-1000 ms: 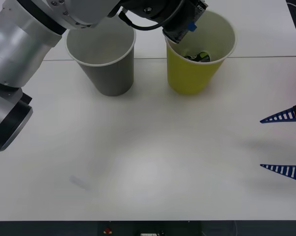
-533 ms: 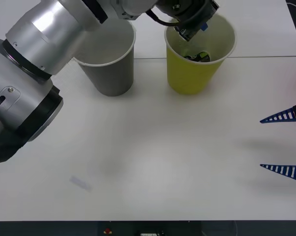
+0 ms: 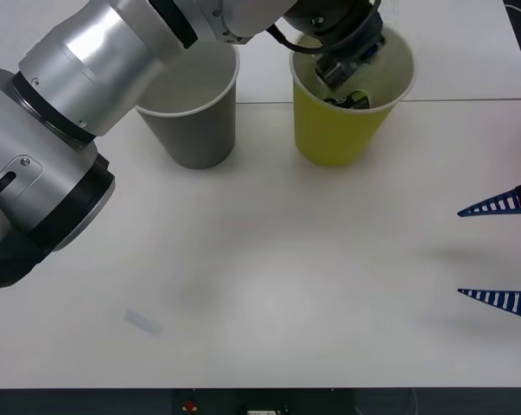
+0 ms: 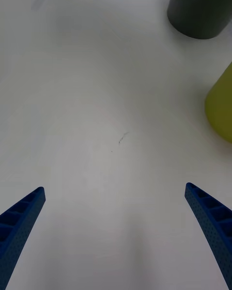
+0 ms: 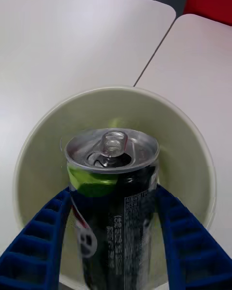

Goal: Put the can into the green bin and the plastic bottle into the gray bin

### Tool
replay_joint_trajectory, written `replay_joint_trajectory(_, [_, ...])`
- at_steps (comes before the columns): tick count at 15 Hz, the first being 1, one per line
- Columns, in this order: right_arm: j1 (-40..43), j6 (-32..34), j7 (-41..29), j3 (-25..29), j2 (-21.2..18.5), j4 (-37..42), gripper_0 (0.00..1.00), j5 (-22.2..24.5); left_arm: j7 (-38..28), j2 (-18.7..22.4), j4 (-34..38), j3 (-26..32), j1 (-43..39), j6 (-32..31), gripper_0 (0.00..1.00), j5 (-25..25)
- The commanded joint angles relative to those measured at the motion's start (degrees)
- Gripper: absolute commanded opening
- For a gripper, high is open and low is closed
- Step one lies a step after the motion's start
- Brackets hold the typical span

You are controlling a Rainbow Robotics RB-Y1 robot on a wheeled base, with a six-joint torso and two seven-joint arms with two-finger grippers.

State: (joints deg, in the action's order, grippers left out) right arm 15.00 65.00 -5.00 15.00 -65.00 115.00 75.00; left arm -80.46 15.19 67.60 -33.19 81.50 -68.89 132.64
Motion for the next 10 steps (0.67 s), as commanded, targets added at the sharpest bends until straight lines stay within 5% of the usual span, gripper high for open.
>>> replay_joint_trajectory(1, [0.0,0.0,0.0,0.0,0.0,0.0,1.0,0.0,2.1,0.4,0.8,0.2,-0.1,0.4,1.0,-2.1])
replay_joint_trajectory(6, [0.0,0.0,0.0,0.0,0.0,0.0,1.0,0.0,8.8,8.5,13.2,4.4,-8.6,1.5,1.0,-13.5])
replay_joint_trajectory(10, [0.0,0.0,0.0,0.0,0.0,0.0,1.0,0.0,13.5,15.8,26.8,9.1,-18.9,1.4,1.0,-17.9])
